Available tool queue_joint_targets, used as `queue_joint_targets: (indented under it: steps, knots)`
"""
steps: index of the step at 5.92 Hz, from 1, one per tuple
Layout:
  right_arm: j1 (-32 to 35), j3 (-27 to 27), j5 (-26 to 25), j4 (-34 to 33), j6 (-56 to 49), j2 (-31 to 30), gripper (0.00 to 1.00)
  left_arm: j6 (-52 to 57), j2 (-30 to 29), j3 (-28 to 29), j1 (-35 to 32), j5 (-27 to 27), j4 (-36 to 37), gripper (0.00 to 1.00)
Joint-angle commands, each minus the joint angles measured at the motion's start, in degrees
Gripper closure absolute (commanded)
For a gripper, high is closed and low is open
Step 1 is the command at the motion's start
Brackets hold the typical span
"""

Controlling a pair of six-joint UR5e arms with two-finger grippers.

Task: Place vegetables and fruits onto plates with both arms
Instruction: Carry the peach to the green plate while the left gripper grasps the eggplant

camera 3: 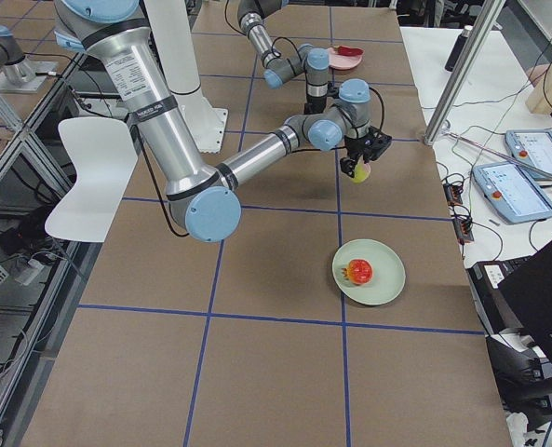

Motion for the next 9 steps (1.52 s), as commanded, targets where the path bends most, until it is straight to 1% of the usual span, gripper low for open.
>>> queue_joint_targets:
  steps: [1,2,3,4,5,7,8,9]
  knots:
    - [4.7,-2.0,0.2,-1.1,-7.8,-1.1,1.00,0.1,-0.5,1.2,0.8,1.2,-0.1,0.22]
    - [6.9,-4.4,0.2,-0.9,-13.1,-1.6,1.00,0.0,-0.7,1.2,0.9,1.1,-0.1,0.73]
    - [8.3,-8.4,0.1,-0.4,-18.9,-2.5,1.00,0.3,-1.1,0.9,0.7,1.2,-0.1,1.00]
    - [8.8,-12.4,0.1,-0.3,-20.3,-2.4,1.00,0.4,-1.9,0.4,-0.1,1.2,-0.1,1.00]
    - [8.5,-16.0,0.0,0.5,-20.4,-2.0,1.00,0.4,-1.9,-1.5,-1.7,1.3,0.0,1.00]
    - [8.0,-20.2,-0.4,3.6,-20.2,-1.6,1.00,0.5,-1.9,-1.6,-2.1,1.3,0.0,1.00]
    - [7.9,-21.4,-0.5,3.6,-20.3,-1.5,0.01,0.5,-1.9,-1.6,-2.5,1.3,0.2,1.00]
    - [7.8,-21.6,-0.5,3.7,-20.4,-1.6,0.00,0.8,-1.5,-3.3,-4.3,1.0,0.4,1.00]
